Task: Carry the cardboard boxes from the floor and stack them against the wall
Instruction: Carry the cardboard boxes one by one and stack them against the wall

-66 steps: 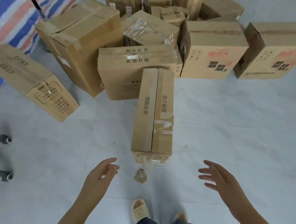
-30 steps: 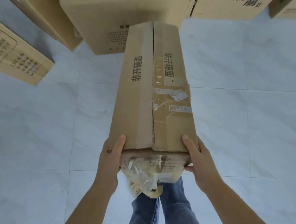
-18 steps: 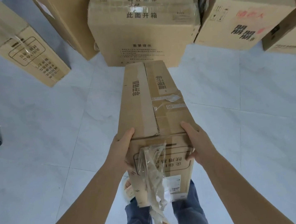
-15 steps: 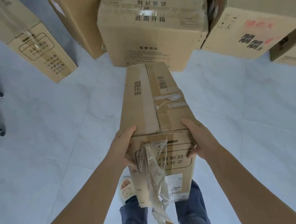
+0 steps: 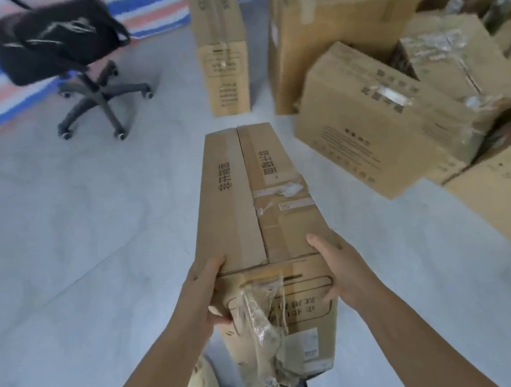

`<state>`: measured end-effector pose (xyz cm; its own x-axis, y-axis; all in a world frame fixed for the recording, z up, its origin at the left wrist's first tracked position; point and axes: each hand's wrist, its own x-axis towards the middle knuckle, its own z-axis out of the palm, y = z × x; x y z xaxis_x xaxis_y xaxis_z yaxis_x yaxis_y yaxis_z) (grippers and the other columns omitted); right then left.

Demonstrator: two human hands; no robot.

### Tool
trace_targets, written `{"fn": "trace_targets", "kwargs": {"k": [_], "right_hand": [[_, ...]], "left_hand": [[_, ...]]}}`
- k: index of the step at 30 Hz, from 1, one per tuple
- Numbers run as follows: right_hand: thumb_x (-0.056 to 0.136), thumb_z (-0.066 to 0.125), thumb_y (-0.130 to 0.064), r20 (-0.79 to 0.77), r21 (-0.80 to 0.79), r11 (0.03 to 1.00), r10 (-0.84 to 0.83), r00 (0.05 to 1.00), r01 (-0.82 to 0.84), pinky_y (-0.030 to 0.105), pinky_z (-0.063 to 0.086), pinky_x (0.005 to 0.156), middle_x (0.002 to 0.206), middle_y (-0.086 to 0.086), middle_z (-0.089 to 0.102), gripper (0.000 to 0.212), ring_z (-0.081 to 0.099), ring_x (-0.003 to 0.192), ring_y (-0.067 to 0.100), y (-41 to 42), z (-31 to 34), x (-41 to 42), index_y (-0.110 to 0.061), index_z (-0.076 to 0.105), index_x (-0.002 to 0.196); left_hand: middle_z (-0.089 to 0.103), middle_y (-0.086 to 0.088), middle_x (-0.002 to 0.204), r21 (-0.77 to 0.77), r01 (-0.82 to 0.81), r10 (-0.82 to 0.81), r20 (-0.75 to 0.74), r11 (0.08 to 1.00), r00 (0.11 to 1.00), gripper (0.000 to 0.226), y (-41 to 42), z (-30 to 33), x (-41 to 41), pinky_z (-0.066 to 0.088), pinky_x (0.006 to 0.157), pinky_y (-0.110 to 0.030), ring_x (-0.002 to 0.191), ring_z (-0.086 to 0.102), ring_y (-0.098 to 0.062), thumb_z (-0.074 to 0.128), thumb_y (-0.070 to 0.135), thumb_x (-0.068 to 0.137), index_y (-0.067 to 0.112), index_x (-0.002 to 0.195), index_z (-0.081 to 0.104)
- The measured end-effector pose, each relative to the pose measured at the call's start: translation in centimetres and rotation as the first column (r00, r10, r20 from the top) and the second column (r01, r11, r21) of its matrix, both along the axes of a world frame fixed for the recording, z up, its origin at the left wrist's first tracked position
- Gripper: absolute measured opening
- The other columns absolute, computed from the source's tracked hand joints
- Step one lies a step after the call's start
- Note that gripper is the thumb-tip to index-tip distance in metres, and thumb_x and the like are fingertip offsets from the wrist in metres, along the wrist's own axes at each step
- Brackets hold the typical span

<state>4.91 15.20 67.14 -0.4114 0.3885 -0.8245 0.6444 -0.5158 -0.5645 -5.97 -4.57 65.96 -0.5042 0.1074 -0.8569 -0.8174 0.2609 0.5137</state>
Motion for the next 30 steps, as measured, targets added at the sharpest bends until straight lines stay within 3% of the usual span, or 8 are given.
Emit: {"fn": "trace_targets", "kwargs": {"k": [3,7,10,15,18,21,24,30], "right_hand": [[0.083,0.065,-0.052,-0.017,0.043,0.986,0.161,0.987,-0.161,0.049,0.053,0.069,0.116,-0.023,0.048,0.05,0.04,0.109,0.012,-3.5,2.2,-1.8,-0.045,0.047,0.13],[0.086,0.06,-0.049,-0.069,0.146,0.888,0.45,0.891,-0.437,0.059,0.054,0.078,0.09,-0.041,0.052,0.011,0.049,0.091,0.0,-10.8,5.1,-4.4,-0.059,0.056,0.091],[0.087,0.057,-0.05,-0.105,0.231,0.753,0.649,0.754,-0.616,0.061,0.051,0.082,0.096,-0.038,0.051,0.007,0.047,0.087,-0.004,-18.0,6.9,-5.9,-0.057,0.053,0.089],[0.086,0.056,-0.05,-0.13,0.262,0.556,0.83,0.542,-0.789,0.055,0.052,0.08,0.107,-0.027,0.054,0.01,0.048,0.097,0.004,-33.7,9.3,-5.6,-0.051,0.057,0.096],[0.084,0.057,-0.051,-0.154,0.269,0.412,0.911,0.383,-0.87,0.05,0.051,0.072,0.112,-0.023,0.056,0.022,0.051,0.106,0.012,-44.2,10.6,-3.7,-0.05,0.058,0.106],[0.084,0.058,-0.049,-0.158,0.284,0.284,0.956,0.248,-0.916,0.051,0.052,0.07,0.12,-0.015,0.057,0.035,0.051,0.114,0.021,-54.0,11.5,-1.0,-0.045,0.055,0.119],[0.087,0.057,-0.047,-0.179,0.302,0.144,0.98,0.092,-0.942,0.055,0.053,0.075,0.112,-0.014,0.062,0.017,0.057,0.108,0.022,-63.2,12.3,1.9,-0.045,0.059,0.104],[0.087,0.06,-0.041,-0.257,0.315,-0.079,0.952,-0.165,-0.946,0.051,0.047,0.093,0.109,-0.005,0.068,0.018,0.062,0.106,0.023,-78.0,13.3,7.9,-0.037,0.062,0.105]], "left_hand": [[0.056,-0.003,0.102,0.0,-0.16,0.16,-0.04,0.987,0.986,0.028,-4.9,2.7,1.3,0.056,0.069,-0.059,0.092,0.054,-0.022,0.064,0.039,0.084,0.029,0.11,0.057],[0.061,-0.002,0.1,0.056,-0.393,0.396,-0.069,0.918,0.916,0.027,-13.5,6.5,4.2,0.054,0.073,-0.062,0.09,0.058,-0.018,0.065,0.038,0.084,0.027,0.108,0.06],[0.062,-0.002,0.101,0.087,-0.559,0.565,-0.102,0.825,0.818,0.031,-20.7,8.4,7.5,0.056,0.072,-0.058,0.092,0.058,-0.018,0.065,0.039,0.083,0.025,0.109,0.059],[0.06,-0.002,0.093,0.142,-0.772,0.784,-0.159,0.619,0.599,0.033,-34.4,10.8,14.6,0.057,0.061,-0.048,0.087,0.059,-0.022,0.064,0.039,0.083,0.022,0.112,0.06],[0.063,-0.002,0.099,0.183,-0.864,0.881,-0.177,0.468,0.44,0.029,-43.0,12.0,20.0,0.054,0.067,-0.064,0.09,0.06,-0.021,0.063,0.038,0.084,0.026,0.11,0.061],[0.063,-0.002,0.1,0.184,-0.928,0.936,-0.202,0.324,0.287,0.028,-50.3,13.2,25.6,0.052,0.066,-0.067,0.089,0.061,-0.021,0.062,0.038,0.085,0.026,0.111,0.059],[0.065,-0.003,0.107,0.206,-0.965,0.969,-0.221,0.16,0.114,0.033,-56.6,14.0,31.0,0.052,0.065,-0.065,0.092,0.063,-0.022,0.063,0.037,0.086,0.028,0.117,0.057],[0.064,0.0,0.11,0.254,-0.96,0.949,-0.257,-0.114,-0.18,0.034,-65.5,15.0,39.7,0.055,0.061,-0.052,0.092,0.064,-0.018,0.06,0.036,0.09,0.028,0.122,0.054]]}}
